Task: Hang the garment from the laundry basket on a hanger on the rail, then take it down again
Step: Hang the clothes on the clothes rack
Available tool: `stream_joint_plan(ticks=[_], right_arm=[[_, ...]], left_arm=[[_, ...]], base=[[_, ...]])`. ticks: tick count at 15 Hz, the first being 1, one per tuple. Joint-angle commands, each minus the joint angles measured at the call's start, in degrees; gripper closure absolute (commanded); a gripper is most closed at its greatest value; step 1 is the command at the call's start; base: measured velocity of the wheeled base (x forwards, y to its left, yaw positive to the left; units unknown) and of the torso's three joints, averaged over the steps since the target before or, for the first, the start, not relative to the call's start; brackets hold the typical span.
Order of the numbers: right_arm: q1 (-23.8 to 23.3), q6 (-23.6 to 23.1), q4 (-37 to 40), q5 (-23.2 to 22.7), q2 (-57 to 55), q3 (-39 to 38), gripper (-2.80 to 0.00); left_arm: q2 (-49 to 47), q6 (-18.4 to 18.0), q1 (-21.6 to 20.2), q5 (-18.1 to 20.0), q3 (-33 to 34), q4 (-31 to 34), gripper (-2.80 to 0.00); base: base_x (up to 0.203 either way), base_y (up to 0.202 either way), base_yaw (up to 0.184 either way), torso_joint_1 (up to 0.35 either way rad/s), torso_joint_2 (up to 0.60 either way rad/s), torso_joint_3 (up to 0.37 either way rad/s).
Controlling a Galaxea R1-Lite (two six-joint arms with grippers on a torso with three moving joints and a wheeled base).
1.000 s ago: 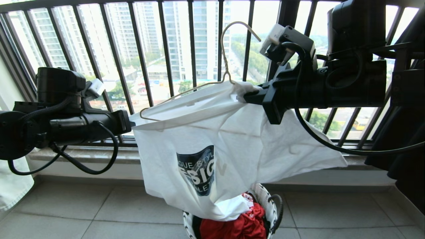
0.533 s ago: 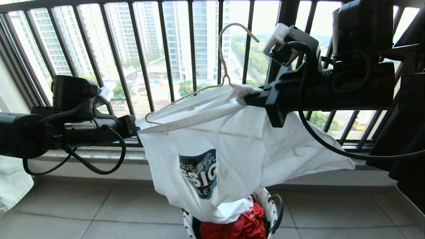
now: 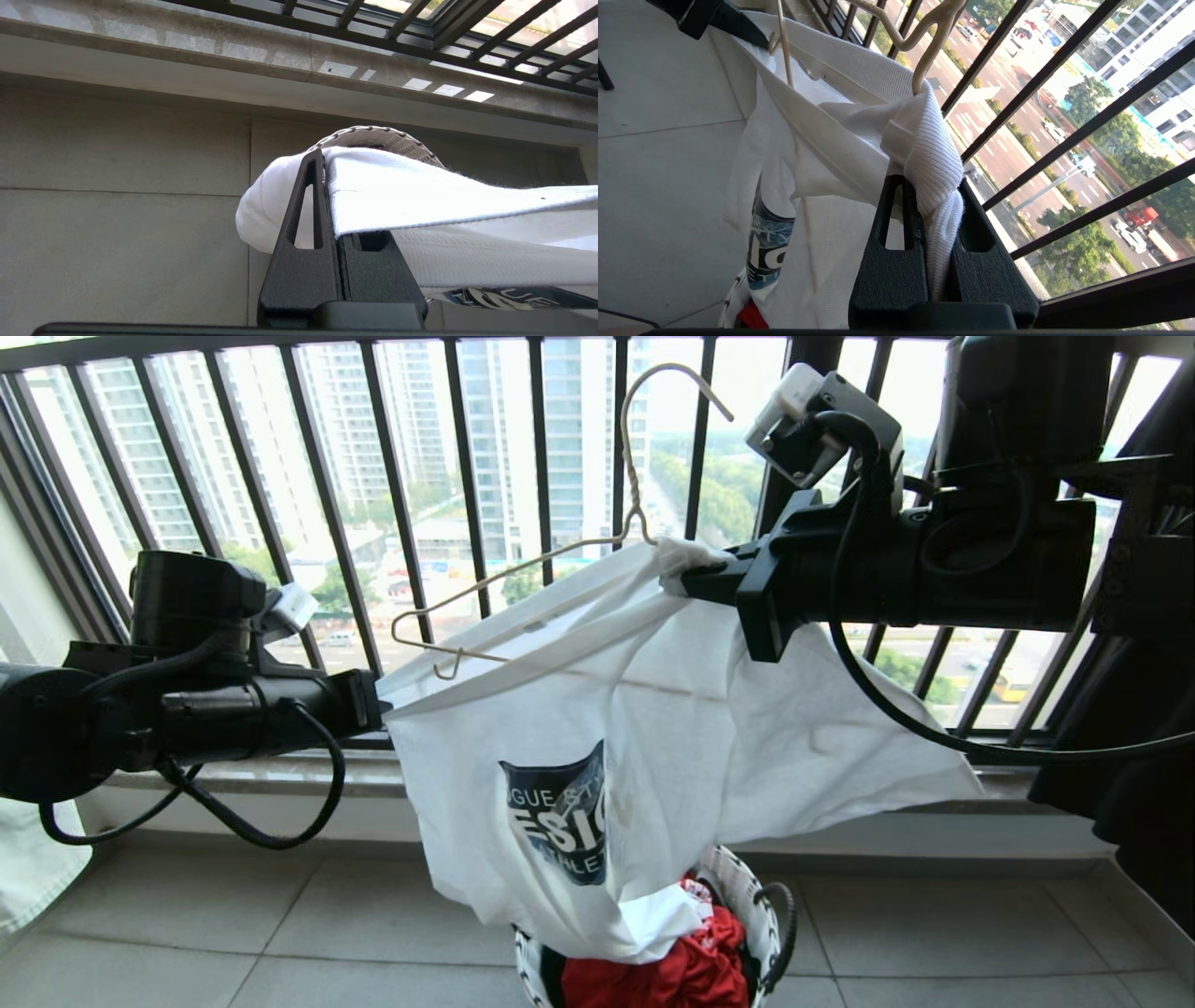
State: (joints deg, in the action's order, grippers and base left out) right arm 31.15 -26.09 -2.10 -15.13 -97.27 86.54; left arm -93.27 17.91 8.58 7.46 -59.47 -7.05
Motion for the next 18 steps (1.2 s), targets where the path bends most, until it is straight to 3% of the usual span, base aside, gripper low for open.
stream_joint_plan(ticks=[1,8,18], right_arm=[[0.14,-0.1,-0.01,-0.41,0.17,0.03,0.0],[0.23,-2.54,0.08,-4.48,3.74,-3.33,0.0],[0.32,-6.22,0.08,-5.77,5.37,-6.75,0.0]], left_arm=[[1.34,-0.22,0.65,0.27,0.46,-0.22,0.0],[-1.21,-0.07,-0.76,0.18,-1.1,-0.78,0.0],[-1.12,-0.02,-2.65,0.19,-2.9,-0.53,0.0]], base=[[0.0,0.0,0.0,0.0,0.0,0.0],[0.0,0.0,0.0,0.0,0.0,0.0],[0.0,0.0,0.0,0.0,0.0,0.0]])
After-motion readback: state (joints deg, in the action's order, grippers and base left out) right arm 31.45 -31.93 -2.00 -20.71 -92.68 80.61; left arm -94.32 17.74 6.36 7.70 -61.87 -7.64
